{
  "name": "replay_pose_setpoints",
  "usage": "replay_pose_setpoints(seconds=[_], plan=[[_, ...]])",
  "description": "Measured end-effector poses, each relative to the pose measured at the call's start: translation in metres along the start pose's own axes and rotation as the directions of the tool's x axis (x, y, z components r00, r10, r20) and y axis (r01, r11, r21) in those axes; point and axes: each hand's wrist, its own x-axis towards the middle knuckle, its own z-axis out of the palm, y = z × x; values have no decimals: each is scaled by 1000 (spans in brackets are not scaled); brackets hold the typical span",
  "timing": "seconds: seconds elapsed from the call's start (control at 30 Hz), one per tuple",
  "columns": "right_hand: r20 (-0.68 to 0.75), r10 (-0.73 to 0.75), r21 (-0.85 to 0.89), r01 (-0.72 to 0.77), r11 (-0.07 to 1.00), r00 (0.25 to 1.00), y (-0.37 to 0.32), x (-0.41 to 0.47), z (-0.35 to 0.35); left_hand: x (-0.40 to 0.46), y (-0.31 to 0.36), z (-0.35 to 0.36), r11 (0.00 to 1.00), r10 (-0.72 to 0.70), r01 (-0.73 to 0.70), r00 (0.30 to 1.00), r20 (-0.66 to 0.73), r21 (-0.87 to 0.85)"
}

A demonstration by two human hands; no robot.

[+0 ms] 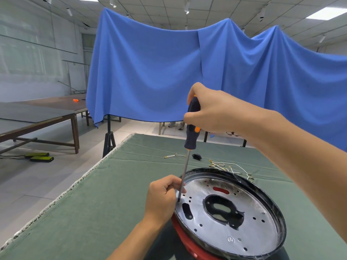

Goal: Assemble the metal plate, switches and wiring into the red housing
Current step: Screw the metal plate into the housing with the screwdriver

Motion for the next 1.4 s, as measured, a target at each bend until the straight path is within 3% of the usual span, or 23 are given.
replay_pose_setpoints(seconds=[0.1, 0.23, 0.3, 0.53, 0.6, 0.77, 0.9, 1.0, 1.2, 1.27, 1.33, 1.4], plan=[[-1, -26, 69, 26, 997, 1000, -1, -2, -2, 1, 0, 0, 1000, 3, -3, 1000, 3, 0], [-195, -2, -292, -56, 955, 981, -7, -2, 2, 0, 1, 0, 1000, -8, 8, 1000, 9, 6], [-248, 2, -353, -93, 931, 969, -5, 0, 4, 0, 0, 1, 1000, -4, 4, 1000, 15, 1], [95, -19, -21, 21, 1000, 995, -3, -3, -15, 1, -1, 1, 1000, -2, 2, 1000, 20, 14], [89, -1, -63, 7, 998, 996, -5, -3, -17, 1, 0, 1, 1000, -4, 3, 1000, 23, 14], [-154, 32, -266, -73, 961, 988, -7, 3, -3, 0, -1, 2, 1000, -12, 12, 1000, 26, 6], [24, 17, -106, -14, 994, 1000, -8, 4, -7, 1, 0, 2, 1000, -22, 22, 999, 23, 11], [19, -11, -14, 11, 1000, 1000, -4, 2, -6, 1, -1, 2, 1000, -13, 13, 1000, 25, 11], [-165, 73, -258, -115, 959, 984, -3, 2, -4, 0, -2, 3, 1000, -2, 2, 1000, 23, 14], [-104, 57, -263, -83, 961, 993, -7, 3, -6, 0, -1, 4, 1000, -11, 10, 1000, 25, 13], [59, 42, -119, -34, 992, 997, -10, 2, -7, 0, -1, 4, 1000, -19, 19, 1000, 18, 9], [124, 11, 4, -11, 1000, 992, -8, 0, -9, 0, -2, 3, 1000, -21, 21, 1000, 12, 14]])
